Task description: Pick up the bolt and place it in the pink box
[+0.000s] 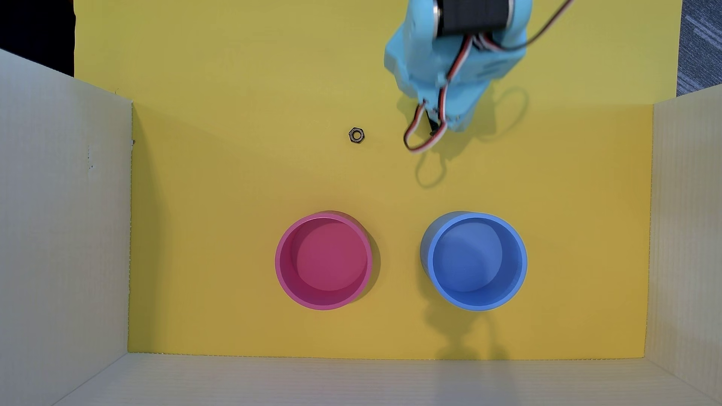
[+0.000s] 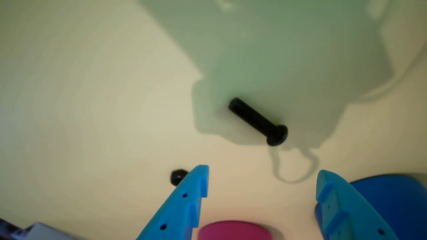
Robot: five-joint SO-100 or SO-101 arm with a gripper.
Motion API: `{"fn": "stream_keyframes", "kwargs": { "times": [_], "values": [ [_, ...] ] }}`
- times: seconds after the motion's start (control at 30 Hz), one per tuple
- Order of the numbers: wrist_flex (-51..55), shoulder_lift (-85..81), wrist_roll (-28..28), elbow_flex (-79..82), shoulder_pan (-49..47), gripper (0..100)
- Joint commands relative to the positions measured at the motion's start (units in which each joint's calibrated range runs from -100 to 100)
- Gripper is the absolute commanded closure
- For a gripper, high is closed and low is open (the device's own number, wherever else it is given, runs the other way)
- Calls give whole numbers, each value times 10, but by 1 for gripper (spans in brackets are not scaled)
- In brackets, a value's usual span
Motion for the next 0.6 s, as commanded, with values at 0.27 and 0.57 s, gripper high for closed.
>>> {"fn": "stream_keyframes", "kwargs": {
  "times": [0.27, 0.57],
  "values": [
    [18, 71, 41, -75, 2, 77],
    [18, 89, 68, -66, 1, 77]
  ]
}}
